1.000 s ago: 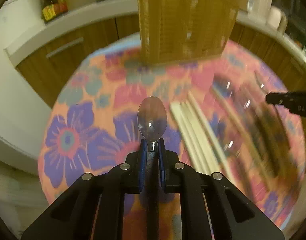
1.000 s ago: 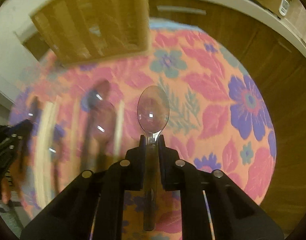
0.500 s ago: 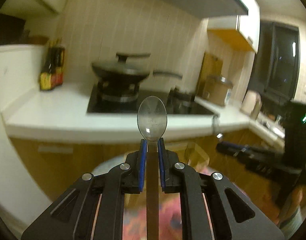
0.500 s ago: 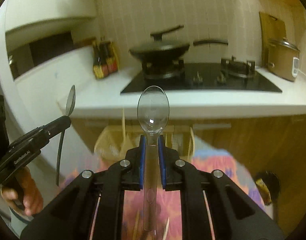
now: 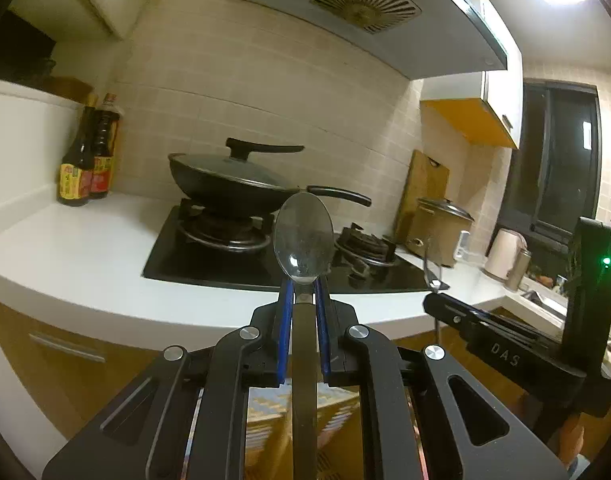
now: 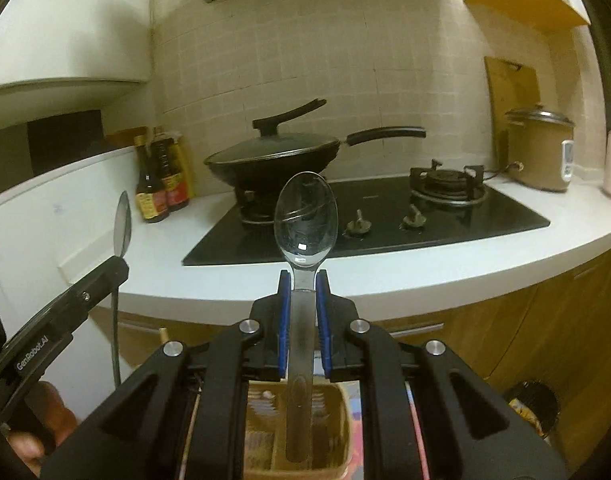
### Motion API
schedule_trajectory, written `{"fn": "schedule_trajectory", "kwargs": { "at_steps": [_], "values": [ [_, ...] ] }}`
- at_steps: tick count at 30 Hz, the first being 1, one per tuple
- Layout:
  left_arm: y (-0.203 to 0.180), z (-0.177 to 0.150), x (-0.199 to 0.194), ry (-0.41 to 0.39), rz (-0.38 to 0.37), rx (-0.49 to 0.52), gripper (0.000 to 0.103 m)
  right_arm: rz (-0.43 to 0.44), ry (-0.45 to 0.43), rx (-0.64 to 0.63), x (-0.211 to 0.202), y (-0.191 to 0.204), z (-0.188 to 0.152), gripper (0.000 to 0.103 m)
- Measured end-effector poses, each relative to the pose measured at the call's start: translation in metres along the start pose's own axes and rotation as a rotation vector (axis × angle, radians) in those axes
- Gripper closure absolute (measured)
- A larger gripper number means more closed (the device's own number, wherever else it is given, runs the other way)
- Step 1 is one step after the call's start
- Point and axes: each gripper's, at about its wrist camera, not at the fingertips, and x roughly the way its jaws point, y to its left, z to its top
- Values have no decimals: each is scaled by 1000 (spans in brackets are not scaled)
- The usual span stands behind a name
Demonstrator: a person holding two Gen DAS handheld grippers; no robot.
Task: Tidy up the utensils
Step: 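Carry spoon over basket with left tool while right tool carries its spoon, both releasing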
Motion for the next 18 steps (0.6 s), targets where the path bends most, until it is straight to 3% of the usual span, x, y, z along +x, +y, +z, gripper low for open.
{"fn": "schedule_trajectory", "kwargs": {
  "at_steps": [8, 11, 18],
  "values": [
    [8, -24, 10, -32, 28, 30, 93, -10, -32, -12, 11, -6, -18, 93],
    [10, -30, 6, -19, 20, 27, 93, 34, -5, 10, 9, -11, -21, 92],
    [16, -39, -17, 37, -10, 14, 79, 85, 48, 63, -16, -21, -38, 90]
  ]
}}
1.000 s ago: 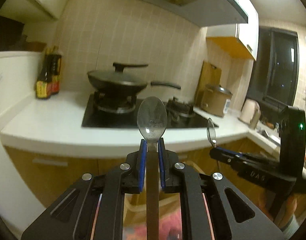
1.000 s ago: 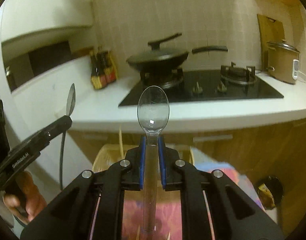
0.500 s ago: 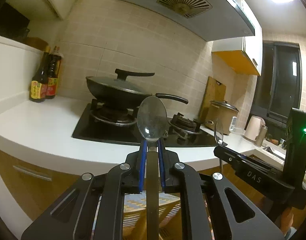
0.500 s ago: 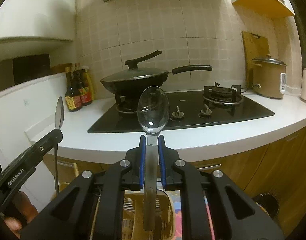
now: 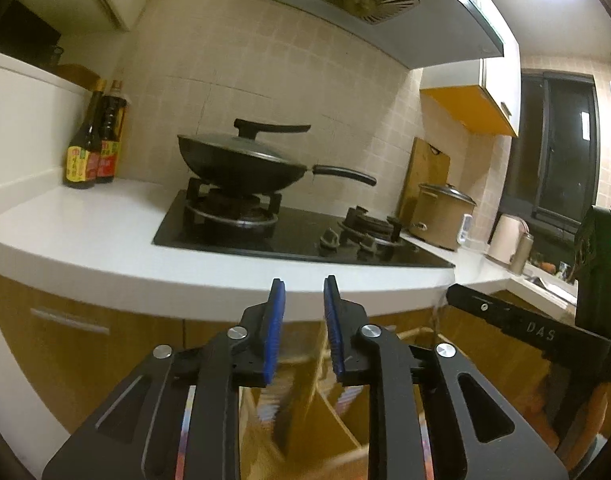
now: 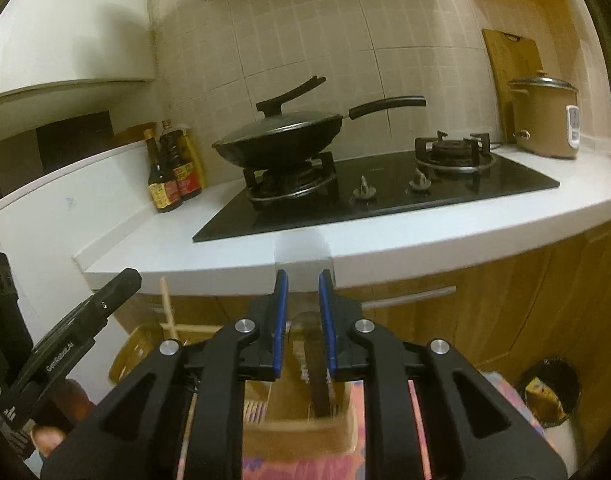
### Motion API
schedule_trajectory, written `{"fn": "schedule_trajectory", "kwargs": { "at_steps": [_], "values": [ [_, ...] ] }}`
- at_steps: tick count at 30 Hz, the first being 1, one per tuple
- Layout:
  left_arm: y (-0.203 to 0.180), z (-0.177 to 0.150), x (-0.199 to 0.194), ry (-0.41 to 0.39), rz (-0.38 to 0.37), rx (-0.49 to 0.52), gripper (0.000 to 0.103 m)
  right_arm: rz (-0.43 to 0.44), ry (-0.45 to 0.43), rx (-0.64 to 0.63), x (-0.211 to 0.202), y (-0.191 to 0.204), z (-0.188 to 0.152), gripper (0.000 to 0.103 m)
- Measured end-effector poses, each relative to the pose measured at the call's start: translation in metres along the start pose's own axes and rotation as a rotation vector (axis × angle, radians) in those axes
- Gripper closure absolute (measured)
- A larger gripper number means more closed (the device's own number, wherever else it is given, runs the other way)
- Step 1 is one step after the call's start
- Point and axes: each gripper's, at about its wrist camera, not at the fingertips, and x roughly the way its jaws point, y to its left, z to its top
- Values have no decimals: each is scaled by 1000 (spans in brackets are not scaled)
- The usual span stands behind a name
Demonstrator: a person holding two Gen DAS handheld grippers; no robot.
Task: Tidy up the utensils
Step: 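Carry spoon over basket with left tool while right tool carries its spoon, both releasing, then move both open tools back down over the remaining utensils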
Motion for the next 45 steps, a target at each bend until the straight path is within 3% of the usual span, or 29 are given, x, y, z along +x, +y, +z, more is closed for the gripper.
{"fn": "schedule_trajectory", "kwargs": {
  "at_steps": [7, 17, 22, 31, 39, 45],
  "values": [
    [7, -10, -35, 55, -38, -47, 60, 18, 38, 36, -40, -2, -20, 69],
    [-6, -35, -96, 135, -47, -40, 50, -21, 122, 46, -95, -1, -68, 69],
    [-7, -61, -120, 196, -19, -48, 50, -55, 213, 37, -105, 0, -98, 69],
    [0, -107, -134, 352, 48, -48, 53, -20, 392, 20, -110, 16, -158, 69],
    [-2, -150, -121, 550, 93, 11, 71, 30, 527, 58, -102, 24, -193, 73],
    [-11, -167, -114, 640, 71, 54, 71, 41, 572, 69, -102, 26, -210, 73]
  ]
}}
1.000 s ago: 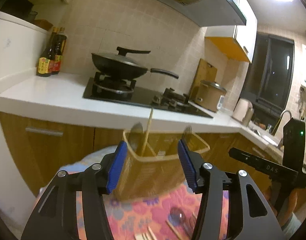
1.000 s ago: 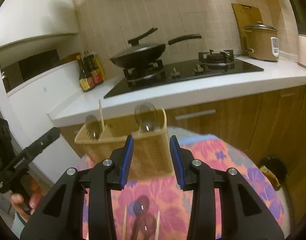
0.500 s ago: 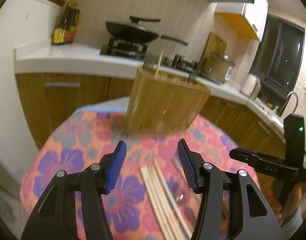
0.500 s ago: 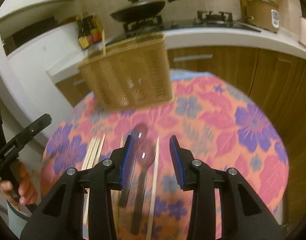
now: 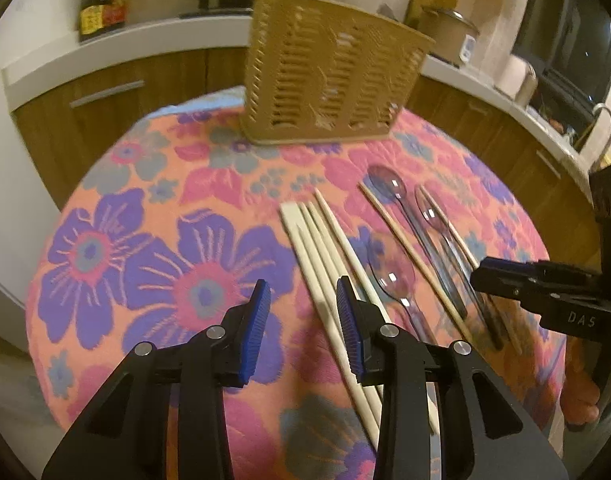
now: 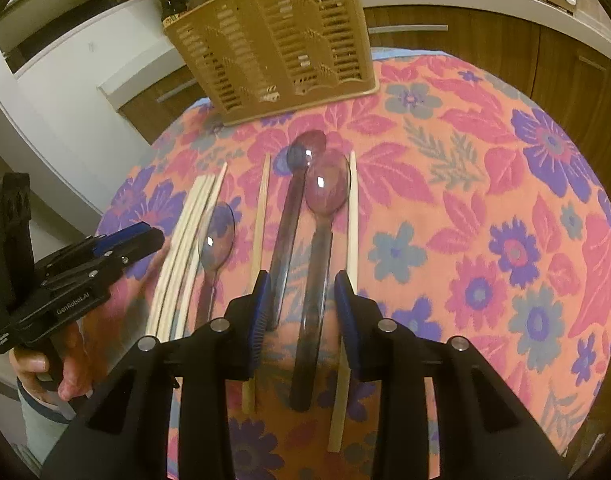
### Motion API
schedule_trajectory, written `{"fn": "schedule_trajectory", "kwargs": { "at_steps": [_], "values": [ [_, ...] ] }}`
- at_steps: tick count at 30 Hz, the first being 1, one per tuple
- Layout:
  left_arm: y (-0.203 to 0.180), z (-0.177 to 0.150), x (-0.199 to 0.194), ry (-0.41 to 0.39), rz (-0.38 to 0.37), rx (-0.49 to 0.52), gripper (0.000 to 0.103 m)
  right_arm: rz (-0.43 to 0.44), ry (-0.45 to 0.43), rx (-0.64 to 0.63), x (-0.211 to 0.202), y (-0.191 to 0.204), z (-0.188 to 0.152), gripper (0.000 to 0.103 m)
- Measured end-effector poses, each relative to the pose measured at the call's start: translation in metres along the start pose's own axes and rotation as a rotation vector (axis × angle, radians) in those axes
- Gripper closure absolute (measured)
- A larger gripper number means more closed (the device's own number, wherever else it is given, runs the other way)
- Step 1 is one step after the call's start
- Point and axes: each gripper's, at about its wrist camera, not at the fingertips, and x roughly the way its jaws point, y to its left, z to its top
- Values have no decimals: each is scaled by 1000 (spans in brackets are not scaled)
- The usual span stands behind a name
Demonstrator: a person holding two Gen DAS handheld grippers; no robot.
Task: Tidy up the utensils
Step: 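Move both open tools back down over the remaining utensils, then grasp a wooden chopstick with left tool while right tool grasps a clear spoon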
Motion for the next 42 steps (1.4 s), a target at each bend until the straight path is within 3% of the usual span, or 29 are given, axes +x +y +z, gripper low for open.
{"fn": "schedule_trajectory", "kwargs": {
  "at_steps": [4, 12, 22, 31, 35, 42],
  "values": [
    [-9, 0, 9, 43, 69, 42, 69, 2, 8, 1, 1, -1, -2, 73],
    [-16, 10, 15, 119, 110, 16, 64, -2, 12, 1, 1, -1, -2, 73],
    [-14, 7, 10, 137, 138, 20, 72, -6, 13, 7, -2, -4, -4, 73],
    [-25, 13, 20, 131, 197, 78, 71, 24, 68, -1, 0, 1, -6, 74],
    [-23, 12, 19, 126, 183, 84, 74, -47, 85, -26, 7, 7, 3, 80],
    [-15, 16, 21, 141, 149, 77, 74, -145, 137, -48, 33, 12, 37, 80]
  ]
}}
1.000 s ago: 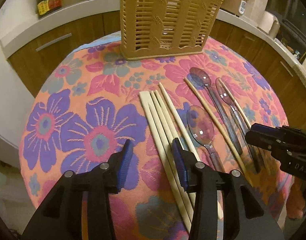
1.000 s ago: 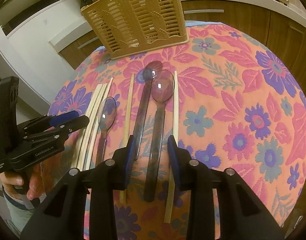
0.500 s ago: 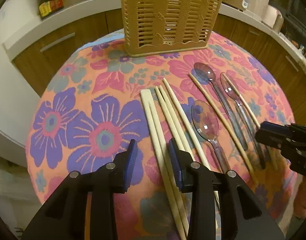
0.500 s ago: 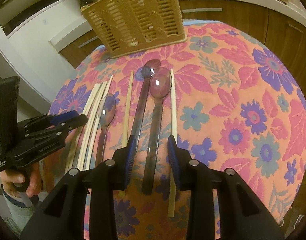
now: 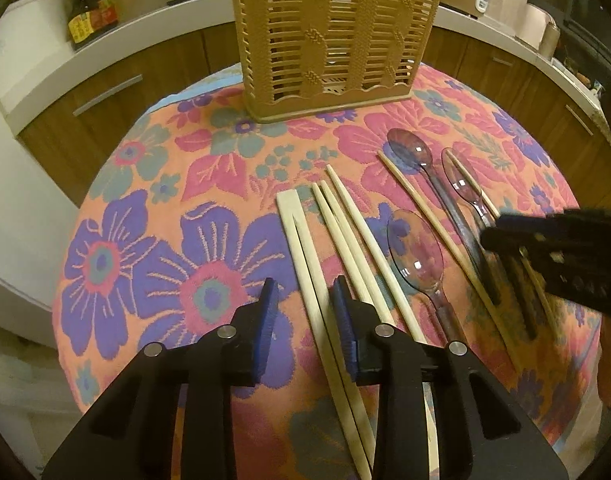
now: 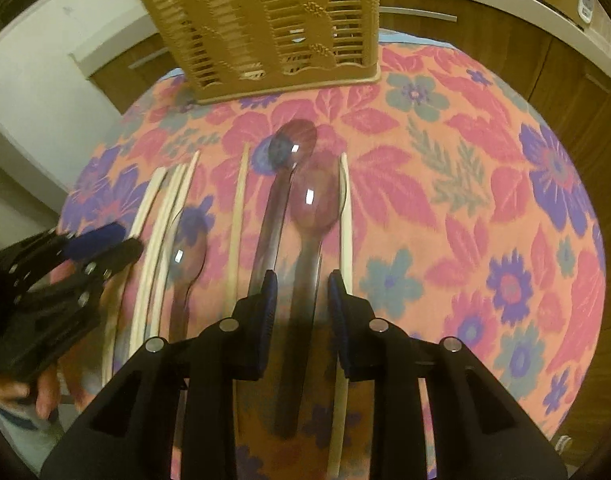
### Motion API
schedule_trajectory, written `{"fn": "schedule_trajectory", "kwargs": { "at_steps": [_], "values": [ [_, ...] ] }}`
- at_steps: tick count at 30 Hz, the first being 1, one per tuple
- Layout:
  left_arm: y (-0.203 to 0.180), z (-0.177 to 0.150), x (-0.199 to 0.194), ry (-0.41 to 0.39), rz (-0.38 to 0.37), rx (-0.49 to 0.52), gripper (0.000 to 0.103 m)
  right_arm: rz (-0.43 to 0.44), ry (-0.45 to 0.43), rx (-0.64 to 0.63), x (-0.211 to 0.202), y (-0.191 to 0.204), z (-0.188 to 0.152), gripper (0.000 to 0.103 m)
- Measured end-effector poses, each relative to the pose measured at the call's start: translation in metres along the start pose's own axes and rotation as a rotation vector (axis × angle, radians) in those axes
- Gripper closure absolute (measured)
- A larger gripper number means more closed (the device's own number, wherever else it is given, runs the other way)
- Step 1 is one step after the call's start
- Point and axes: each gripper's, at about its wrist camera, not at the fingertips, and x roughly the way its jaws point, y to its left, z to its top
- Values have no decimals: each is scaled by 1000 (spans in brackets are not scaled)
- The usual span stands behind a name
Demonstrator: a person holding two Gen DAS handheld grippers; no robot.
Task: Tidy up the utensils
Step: 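Grasp a wooden chopstick with left tool while right tool grasps a clear spoon, then lift chopstick into basket with left tool while right tool drops its spoon in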
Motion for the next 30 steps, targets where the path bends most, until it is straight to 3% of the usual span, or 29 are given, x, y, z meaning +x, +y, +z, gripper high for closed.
{"fn": "schedule_trajectory", "kwargs": {
  "at_steps": [3, 5, 6, 7, 12, 18, 30],
  "values": [
    [-6, 6, 5, 13, 21, 25, 73, -36, 21, -10, 7, 3, 14, 80],
    [-10, 7, 7, 19, 41, 44, 73, -69, 34, -27, 10, 7, 20, 91],
    [-11, 8, 7, 18, 44, 47, 78, -97, 36, -44, 11, 9, 22, 93],
    [-12, 8, 7, 14, 49, 50, 89, -106, 40, -60, 11, 11, 23, 94],
    [-6, 8, 2, -25, 23, 13, 92, -34, 5, -66, -1, 10, 23, 94],
    [15, 27, -45, -227, -100, -85, 92, 50, -127, -88, -45, 16, 34, 94],
    [26, 120, -140, -660, -191, -138, 92, 81, -413, -124, -125, 18, 107, 94]
  ]
}}
